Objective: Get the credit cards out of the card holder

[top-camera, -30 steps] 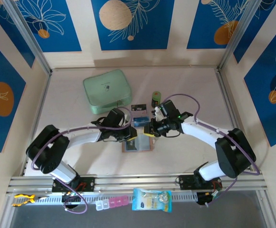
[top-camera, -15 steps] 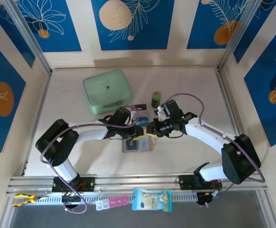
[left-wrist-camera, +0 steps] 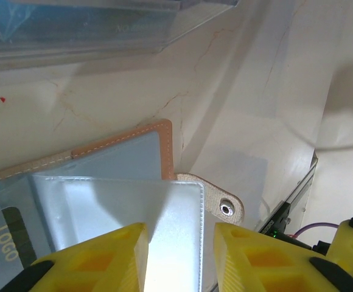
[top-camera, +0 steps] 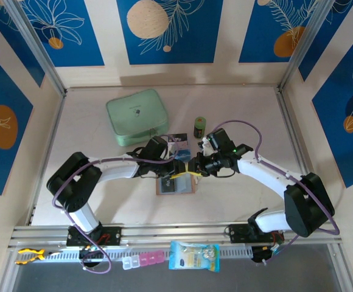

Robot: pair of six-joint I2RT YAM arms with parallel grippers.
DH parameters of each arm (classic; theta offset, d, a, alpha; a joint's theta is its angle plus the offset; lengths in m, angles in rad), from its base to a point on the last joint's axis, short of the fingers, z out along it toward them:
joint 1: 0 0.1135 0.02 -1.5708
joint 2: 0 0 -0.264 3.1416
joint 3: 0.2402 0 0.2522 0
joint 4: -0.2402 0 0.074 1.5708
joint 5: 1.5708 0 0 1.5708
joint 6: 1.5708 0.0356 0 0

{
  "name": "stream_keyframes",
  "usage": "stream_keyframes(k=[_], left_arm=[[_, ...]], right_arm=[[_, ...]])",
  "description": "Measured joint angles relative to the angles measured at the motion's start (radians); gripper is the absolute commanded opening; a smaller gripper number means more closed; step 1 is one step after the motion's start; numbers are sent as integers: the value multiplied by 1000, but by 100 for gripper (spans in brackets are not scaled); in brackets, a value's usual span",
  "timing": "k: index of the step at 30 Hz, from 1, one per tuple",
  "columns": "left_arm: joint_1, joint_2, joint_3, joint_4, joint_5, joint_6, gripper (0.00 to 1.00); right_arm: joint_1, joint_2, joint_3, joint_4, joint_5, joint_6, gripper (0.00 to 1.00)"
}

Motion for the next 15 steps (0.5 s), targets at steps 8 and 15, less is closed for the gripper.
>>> stream_keyframes(k=[8, 15], left_arm=[[0, 5, 0, 9, 0, 0, 43], [0, 36, -1, 37, 1, 0, 44]], right_arm=[[12, 0, -4, -1, 3, 8, 24], [21, -8, -6, -3, 11, 12, 24]])
